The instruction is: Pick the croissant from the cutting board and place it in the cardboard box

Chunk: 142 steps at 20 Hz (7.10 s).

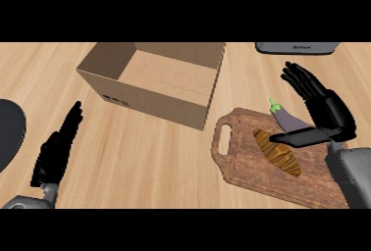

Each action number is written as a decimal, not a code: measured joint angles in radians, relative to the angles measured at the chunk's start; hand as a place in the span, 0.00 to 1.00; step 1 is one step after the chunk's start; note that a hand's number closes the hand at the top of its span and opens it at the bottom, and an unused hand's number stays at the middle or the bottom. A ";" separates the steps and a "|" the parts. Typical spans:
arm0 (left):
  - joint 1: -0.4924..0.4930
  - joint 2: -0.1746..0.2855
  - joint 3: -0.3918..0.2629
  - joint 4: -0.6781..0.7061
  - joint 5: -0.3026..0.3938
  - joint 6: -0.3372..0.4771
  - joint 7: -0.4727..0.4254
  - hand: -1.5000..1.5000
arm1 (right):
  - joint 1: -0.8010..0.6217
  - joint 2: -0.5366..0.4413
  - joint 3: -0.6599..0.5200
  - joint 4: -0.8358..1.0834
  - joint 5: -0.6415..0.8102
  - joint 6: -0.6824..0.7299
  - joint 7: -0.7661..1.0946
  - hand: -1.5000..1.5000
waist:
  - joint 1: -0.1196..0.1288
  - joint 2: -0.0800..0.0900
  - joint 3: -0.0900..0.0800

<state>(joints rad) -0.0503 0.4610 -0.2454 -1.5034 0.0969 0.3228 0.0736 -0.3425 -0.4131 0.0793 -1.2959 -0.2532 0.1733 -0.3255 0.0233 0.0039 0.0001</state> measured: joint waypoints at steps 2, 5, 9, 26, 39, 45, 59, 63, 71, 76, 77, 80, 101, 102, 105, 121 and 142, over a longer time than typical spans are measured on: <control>0.013 -0.008 0.001 -0.004 -0.006 0.003 -0.004 0.50 | -0.021 -0.025 0.016 0.030 0.052 0.027 -0.039 0.00 | -0.003 -0.001 0.000; 0.016 -0.009 0.004 -0.022 -0.011 0.007 0.010 0.50 | -0.039 -0.120 0.043 0.045 0.149 0.068 -0.075 0.00 | -0.006 -0.002 0.000; 0.022 -0.012 0.002 -0.017 -0.019 0.004 0.000 0.50 | -0.096 -0.256 0.094 0.048 0.265 0.150 -0.066 0.00 | -0.006 -0.002 -0.001; 0.040 -0.032 0.062 -0.016 -0.037 -0.047 -0.003 0.50 | -0.093 -0.342 0.309 -0.173 0.594 0.420 0.216 0.00 | -0.021 -0.005 -0.001; 0.052 -0.094 0.122 -0.042 -0.109 -0.103 0.021 0.50 | 0.019 -0.226 0.254 -0.171 0.837 0.420 0.218 0.00 | -0.021 -0.004 0.000; 0.072 -0.128 0.149 -0.053 -0.143 -0.129 0.016 0.50 | 0.021 -0.170 0.212 -0.158 0.909 0.455 0.201 0.00 | -0.020 -0.004 0.000; 0.015 -0.193 0.224 -0.001 -0.204 -0.196 0.017 0.50 | 0.023 -0.040 0.140 -0.082 1.067 0.449 0.129 0.00 | -0.021 -0.004 0.000; 0.047 -0.208 0.233 -0.029 -0.218 -0.212 0.013 0.50 | 0.045 -0.028 0.127 -0.057 1.110 0.426 0.090 0.00 | -0.020 -0.004 0.000; 0.059 -0.230 0.251 -0.047 -0.245 -0.238 0.018 0.50 | 0.038 0.015 0.130 -0.025 1.188 0.438 0.078 1.00 | -0.020 -0.004 0.000; 0.068 -0.234 0.264 -0.082 -0.249 -0.257 0.034 0.50 | 0.030 0.022 0.110 0.017 1.211 0.386 0.009 1.00 | -0.018 -0.008 -0.002; 0.076 -0.233 0.268 -0.086 -0.248 -0.261 0.031 0.50 | 0.033 0.023 0.108 0.013 1.222 0.356 0.004 1.00 | -0.018 -0.008 -0.002; 0.070 -0.254 0.255 -0.070 -0.266 -0.248 0.023 0.50 | 0.019 0.042 0.103 0.037 1.257 0.257 -0.013 1.00 | -0.018 -0.007 -0.002; -0.010 -0.267 0.242 -0.040 -0.280 -0.273 0.036 0.50 | -0.691 0.018 -0.122 0.831 1.343 -0.132 -0.164 1.00 | 0.045 0.021 0.002; -0.011 -0.264 0.247 -0.037 -0.278 -0.274 0.035 0.50 | -0.709 0.017 -0.138 0.845 1.326 -0.132 -0.192 1.00 | 0.042 0.020 0.002; -0.007 -0.255 0.257 -0.043 -0.273 -0.279 0.041 0.50 | -0.747 0.033 -0.206 0.867 1.240 -0.098 -0.280 1.00 | 0.037 0.016 0.002; 0.029 -0.258 0.276 -0.050 -0.279 -0.277 0.023 0.50 | -1.025 0.162 -0.343 0.945 1.037 0.102 -0.344 1.00 | 0.013 0.006 0.000; -0.021 -0.286 0.244 -0.058 -0.300 -0.290 0.060 0.50 | -1.165 0.407 -0.253 1.157 1.088 -0.066 -0.056 0.00 | 0.062 0.022 -0.002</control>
<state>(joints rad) -0.0713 0.1753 -0.0018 -1.5613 -0.2031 0.0328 0.1332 -1.5074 -0.0059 -0.1740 -0.1385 0.8350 0.1072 -0.3812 0.0853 0.0263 -0.0021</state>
